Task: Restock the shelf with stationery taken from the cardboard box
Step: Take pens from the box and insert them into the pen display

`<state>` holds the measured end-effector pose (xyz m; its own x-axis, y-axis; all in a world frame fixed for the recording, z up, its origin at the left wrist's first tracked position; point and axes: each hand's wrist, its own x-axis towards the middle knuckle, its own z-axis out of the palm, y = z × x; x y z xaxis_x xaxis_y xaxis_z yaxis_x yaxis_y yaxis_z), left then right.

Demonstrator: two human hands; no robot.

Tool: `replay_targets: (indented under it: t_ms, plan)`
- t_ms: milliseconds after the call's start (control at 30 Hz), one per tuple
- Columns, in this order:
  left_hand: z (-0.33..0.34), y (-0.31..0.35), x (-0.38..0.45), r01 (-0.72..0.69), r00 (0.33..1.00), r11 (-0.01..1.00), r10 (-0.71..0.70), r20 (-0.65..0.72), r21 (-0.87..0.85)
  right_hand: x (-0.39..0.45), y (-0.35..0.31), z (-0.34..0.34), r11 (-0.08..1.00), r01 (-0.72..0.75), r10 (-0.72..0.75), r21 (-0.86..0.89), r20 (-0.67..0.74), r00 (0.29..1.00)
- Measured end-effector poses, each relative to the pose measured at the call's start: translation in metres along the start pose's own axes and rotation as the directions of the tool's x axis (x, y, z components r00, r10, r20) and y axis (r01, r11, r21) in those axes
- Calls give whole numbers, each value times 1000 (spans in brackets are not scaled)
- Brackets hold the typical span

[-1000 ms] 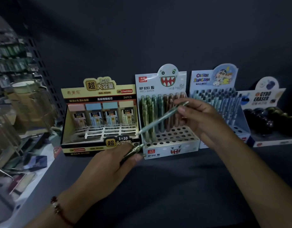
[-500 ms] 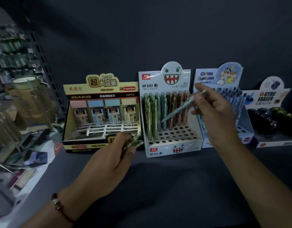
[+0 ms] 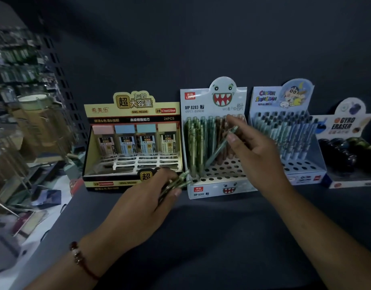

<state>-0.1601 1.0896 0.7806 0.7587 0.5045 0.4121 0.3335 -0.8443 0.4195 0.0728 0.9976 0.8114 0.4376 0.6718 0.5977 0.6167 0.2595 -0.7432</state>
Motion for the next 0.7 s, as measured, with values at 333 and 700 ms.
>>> replay_targets:
  t_ms: [333,700]
  plan:
    - [-2,0,0,-16,1000,1000,16,19,-1,-1,5,7,999,-1,2,-53,15,1000]
    - [0,2,2,-40,998,999,39,40,16,9,7,26,993,-84,89,80,-55,994]
